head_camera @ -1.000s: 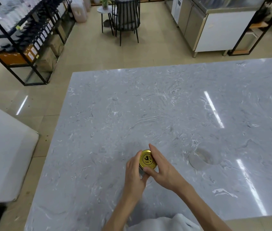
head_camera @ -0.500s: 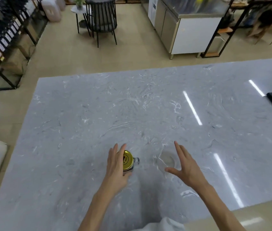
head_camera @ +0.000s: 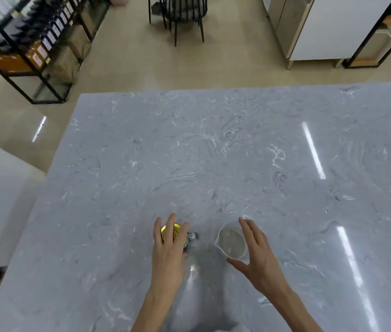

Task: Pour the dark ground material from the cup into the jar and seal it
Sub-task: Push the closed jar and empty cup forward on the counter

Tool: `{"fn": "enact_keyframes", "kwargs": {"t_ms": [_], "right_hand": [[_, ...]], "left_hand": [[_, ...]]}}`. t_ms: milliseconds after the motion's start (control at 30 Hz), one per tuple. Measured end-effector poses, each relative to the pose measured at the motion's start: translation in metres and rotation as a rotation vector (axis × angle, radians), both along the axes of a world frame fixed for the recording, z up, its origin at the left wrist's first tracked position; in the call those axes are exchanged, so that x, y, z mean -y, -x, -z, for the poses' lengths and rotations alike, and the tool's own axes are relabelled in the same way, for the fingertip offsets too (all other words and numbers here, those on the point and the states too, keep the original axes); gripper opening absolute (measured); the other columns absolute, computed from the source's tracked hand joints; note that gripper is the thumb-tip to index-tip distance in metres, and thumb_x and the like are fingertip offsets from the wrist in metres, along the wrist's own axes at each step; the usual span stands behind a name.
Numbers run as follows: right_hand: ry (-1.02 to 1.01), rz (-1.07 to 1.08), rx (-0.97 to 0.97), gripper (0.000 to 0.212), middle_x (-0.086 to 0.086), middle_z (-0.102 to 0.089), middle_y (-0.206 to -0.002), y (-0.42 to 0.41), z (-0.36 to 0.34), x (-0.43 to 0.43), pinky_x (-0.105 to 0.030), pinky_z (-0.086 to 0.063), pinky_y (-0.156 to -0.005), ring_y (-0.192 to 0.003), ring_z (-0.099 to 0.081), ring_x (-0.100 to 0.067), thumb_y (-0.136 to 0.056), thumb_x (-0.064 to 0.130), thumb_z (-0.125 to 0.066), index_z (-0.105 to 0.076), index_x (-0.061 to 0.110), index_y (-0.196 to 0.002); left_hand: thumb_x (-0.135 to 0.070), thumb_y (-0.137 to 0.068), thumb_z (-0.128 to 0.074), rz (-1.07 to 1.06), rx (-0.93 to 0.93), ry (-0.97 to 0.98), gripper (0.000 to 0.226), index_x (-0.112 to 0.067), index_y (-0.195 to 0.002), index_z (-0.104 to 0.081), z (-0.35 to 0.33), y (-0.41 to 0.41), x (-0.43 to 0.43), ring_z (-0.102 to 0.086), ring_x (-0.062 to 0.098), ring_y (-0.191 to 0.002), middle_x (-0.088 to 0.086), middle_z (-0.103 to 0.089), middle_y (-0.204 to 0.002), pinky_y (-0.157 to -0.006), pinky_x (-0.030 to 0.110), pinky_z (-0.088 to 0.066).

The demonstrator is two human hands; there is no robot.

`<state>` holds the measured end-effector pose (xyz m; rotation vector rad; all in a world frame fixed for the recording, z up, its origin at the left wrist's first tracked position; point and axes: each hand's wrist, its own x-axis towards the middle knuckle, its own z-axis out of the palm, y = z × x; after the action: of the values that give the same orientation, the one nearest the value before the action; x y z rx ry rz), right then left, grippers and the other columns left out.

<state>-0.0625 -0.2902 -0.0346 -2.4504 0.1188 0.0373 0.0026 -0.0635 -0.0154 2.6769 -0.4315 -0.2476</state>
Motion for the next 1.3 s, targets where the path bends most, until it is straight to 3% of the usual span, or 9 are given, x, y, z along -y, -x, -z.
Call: {"fn": "enact_keyframes", "kwargs": {"t_ms": [67,200,300,467,567,667,800,1000,1300], "right_hand": [[-0.029,0.005,0.012,0.096,-0.001,-0.031,-0.156,-0.02,0.001,0.003,-0.03,-0.031,-0.114,-0.143,-0.03,-0.02,-0.078,0.037,-0.082,-0.026,0.017,-0.153],[-0.013,0.027,0.06,0.094,0.0,-0.032,-0.156,-0.082,0.007,0.01,-0.023,-0.035,-0.106,-0.14,-0.034,-0.018,-0.078,0.039,-0.082,-0.028,0.018,-0.153],[0.04,0.014,0.095,0.093,-0.002,-0.035,-0.155,-0.142,0.006,0.024,-0.03,-0.044,-0.102,-0.138,-0.039,-0.022,-0.078,0.038,-0.083,-0.031,0.016,-0.152],[0.058,0.006,0.067,0.094,-0.008,-0.031,-0.156,-0.241,0.004,0.055,-0.038,-0.038,-0.112,-0.141,-0.034,-0.026,-0.079,0.032,-0.082,-0.028,0.014,-0.153],[0.051,0.008,0.035,0.095,-0.007,-0.026,-0.159,-0.286,0.004,0.065,-0.041,-0.037,-0.112,-0.143,-0.03,-0.027,-0.08,0.031,-0.082,-0.025,0.018,-0.155],[0.107,0.019,-0.029,0.097,0.001,-0.021,-0.159,-0.314,0.002,0.075,-0.045,-0.046,-0.103,-0.142,-0.028,-0.023,-0.08,0.038,-0.081,-0.019,0.03,-0.155],[0.23,0.043,-0.121,0.1,0.002,-0.019,-0.158,-0.322,-0.004,0.111,-0.05,-0.05,-0.096,-0.141,-0.03,-0.024,-0.079,0.041,-0.081,-0.014,0.041,-0.154],[0.211,0.098,-0.245,0.105,-0.008,-0.017,-0.159,-0.297,-0.016,0.163,-0.05,-0.039,-0.109,-0.143,-0.027,-0.031,-0.074,0.029,-0.086,-0.017,0.042,-0.152],[0.245,0.118,-0.17,0.104,-0.011,-0.012,-0.159,-0.251,-0.003,0.111,-0.052,-0.033,-0.112,-0.144,-0.018,-0.037,-0.076,0.03,-0.085,-0.017,0.037,-0.154]], "left_hand": [[0.011,-0.06,-0.09,0.008,0.023,-0.011,0.076,-0.011,-0.128,-0.065,0.001,-0.012,0.004,-0.031,0.052,-0.141,0.017,-0.044,-0.152,-0.09,0.054,-0.055],[0.011,-0.06,-0.09,0.054,0.042,-0.01,0.072,-0.01,-0.124,-0.064,0.005,-0.062,0.018,-0.032,0.052,-0.139,0.018,-0.046,-0.149,-0.09,0.054,-0.054],[0.01,-0.064,-0.087,0.074,0.068,0.002,0.071,-0.013,-0.126,-0.061,0.004,-0.121,0.036,-0.028,0.048,-0.14,0.015,-0.044,-0.149,-0.093,0.052,-0.052],[0.005,-0.072,-0.079,0.091,0.076,-0.019,0.066,-0.015,-0.131,-0.055,0.003,-0.223,0.07,-0.019,0.042,-0.14,0.011,-0.037,-0.151,-0.092,0.05,-0.052],[0.002,-0.073,-0.078,0.1,0.06,-0.053,0.066,-0.017,-0.13,-0.052,0.003,-0.267,0.089,-0.019,0.038,-0.139,0.008,-0.034,-0.149,-0.084,0.047,-0.056],[0.0,-0.073,-0.077,0.108,0.048,-0.096,0.062,-0.02,-0.126,-0.051,0.002,-0.296,0.098,-0.023,0.035,-0.134,0.005,-0.036,-0.144,-0.075,0.044,-0.057],[-0.003,-0.074,-0.077,0.088,0.02,-0.13,0.06,-0.024,-0.124,-0.05,0.0,-0.319,0.076,-0.027,0.034,-0.127,0.002,-0.034,-0.141,-0.072,0.039,-0.053],[-0.004,-0.074,-0.084,0.044,-0.038,-0.205,0.065,-0.026,-0.124,-0.049,-0.008,-0.331,-0.001,-0.028,0.035,-0.124,0.001,-0.032,-0.143,-0.081,0.044,-0.049],[-0.007,-0.077,-0.083,0.071,-0.028,-0.219,0.064,-0.028,-0.126,-0.048,0.003,-0.284,-0.023,-0.023,0.032,-0.127,0.0,-0.024,-0.153,-0.078,0.044,-0.051]]}}
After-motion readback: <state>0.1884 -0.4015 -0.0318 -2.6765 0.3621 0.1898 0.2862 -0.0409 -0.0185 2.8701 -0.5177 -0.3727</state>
